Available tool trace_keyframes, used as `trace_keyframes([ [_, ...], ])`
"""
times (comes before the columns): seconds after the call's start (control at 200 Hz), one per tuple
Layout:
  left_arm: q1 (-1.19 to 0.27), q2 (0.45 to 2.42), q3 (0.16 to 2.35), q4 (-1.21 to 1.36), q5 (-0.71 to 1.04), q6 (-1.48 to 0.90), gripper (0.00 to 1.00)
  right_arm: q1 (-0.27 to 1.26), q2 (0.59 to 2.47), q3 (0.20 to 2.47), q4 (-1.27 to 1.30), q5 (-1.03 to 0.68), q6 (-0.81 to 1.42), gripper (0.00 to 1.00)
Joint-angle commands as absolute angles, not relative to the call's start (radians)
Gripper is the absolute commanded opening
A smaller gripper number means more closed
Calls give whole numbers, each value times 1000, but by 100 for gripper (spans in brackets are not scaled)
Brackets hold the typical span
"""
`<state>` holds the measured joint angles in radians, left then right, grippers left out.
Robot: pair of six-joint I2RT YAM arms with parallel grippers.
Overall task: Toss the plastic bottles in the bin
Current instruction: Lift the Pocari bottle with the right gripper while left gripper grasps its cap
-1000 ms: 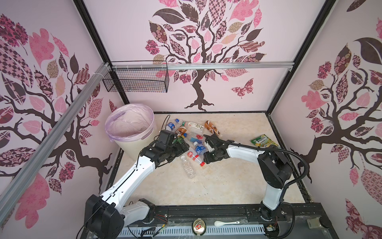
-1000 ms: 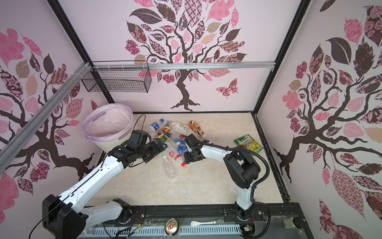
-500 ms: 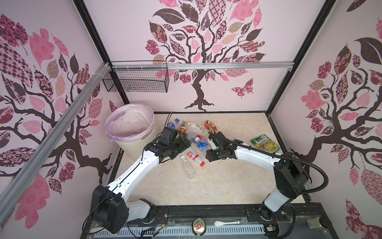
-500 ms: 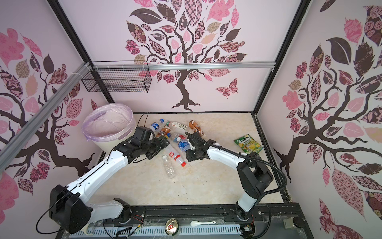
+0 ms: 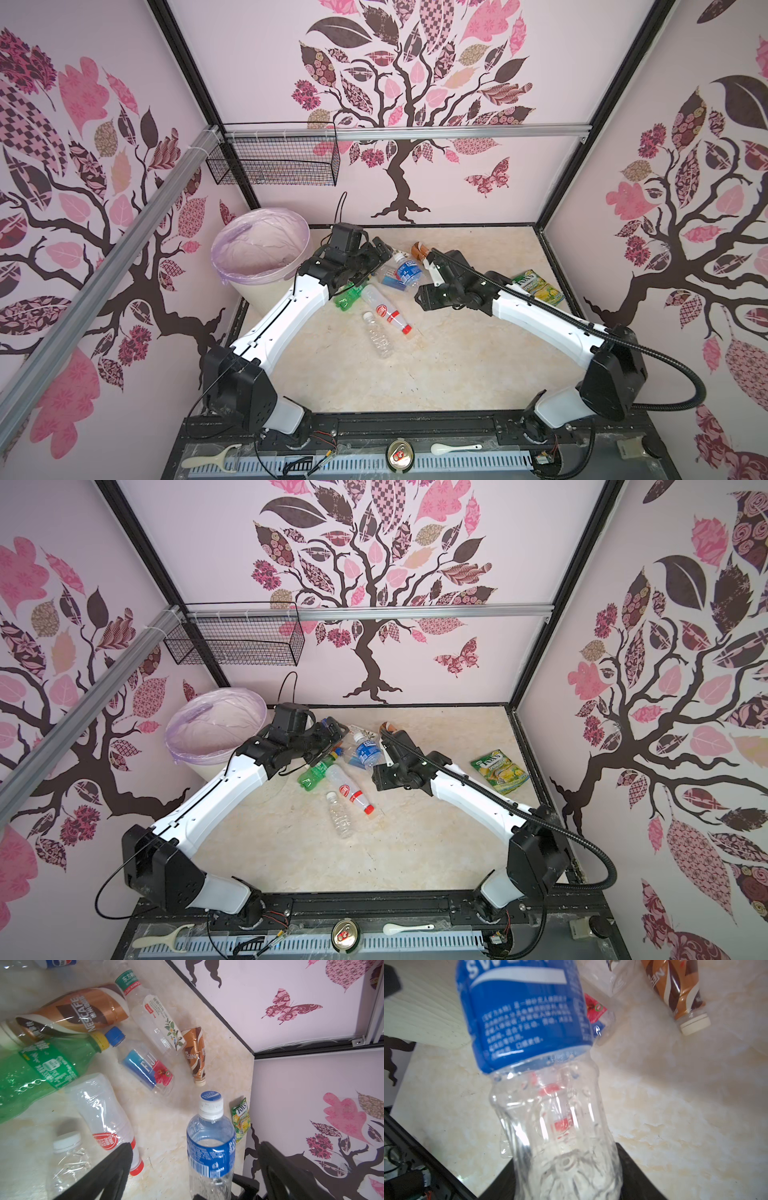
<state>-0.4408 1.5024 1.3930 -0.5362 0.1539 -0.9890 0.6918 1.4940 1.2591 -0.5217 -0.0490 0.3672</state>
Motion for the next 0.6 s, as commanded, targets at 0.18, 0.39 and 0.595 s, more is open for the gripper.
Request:
trace_keyframes([
  [0.18,-440,1629,1603,-449,160,-1003,95,704,1422,1377,-555,-18,412,55],
  [0.39,-451,1676,1666,-438,171,-1006,84,708,1411,1390,-565,-20,416,55],
  [0.595,-464,1670,1638,-392,188,-1027,73,711,1403,1393,-558,-21,422,55],
])
